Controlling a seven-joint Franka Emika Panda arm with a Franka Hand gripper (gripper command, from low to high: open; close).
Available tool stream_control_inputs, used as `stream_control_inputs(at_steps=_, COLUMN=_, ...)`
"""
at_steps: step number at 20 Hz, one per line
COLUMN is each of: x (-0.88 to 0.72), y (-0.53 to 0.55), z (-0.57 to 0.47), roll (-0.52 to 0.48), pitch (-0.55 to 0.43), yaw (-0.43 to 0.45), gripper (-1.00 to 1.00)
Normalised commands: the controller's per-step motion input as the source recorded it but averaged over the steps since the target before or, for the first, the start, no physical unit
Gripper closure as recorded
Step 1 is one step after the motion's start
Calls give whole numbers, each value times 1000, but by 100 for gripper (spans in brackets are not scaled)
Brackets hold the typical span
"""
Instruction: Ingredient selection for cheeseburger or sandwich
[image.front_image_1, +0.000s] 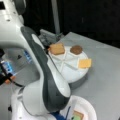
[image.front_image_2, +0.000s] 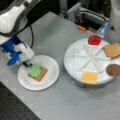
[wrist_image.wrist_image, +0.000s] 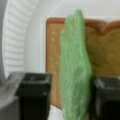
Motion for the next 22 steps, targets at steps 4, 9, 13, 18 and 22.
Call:
stream_control_inputs(at_steps=4, x=-150, y=145, z=11, roll=-216, pitch=-37, yaw=42, gripper=-100)
stream_control_inputs(at_steps=9, x=-188, y=130, z=39, roll=-225, pitch=-29, yaw=51, gripper=-100)
stream_control_inputs(at_steps=13, x=-325, y=220, z=101, roll=-230, pitch=-5, yaw=25, gripper=-100)
stream_control_inputs(at_steps=18, x=-535, y=435, z=208, roll=-322, pitch=10, yaw=-89, gripper=-100)
stream_control_inputs(at_steps=22, x=-722, y=663, z=296, roll=-554, pitch=-27, yaw=-230, gripper=-100)
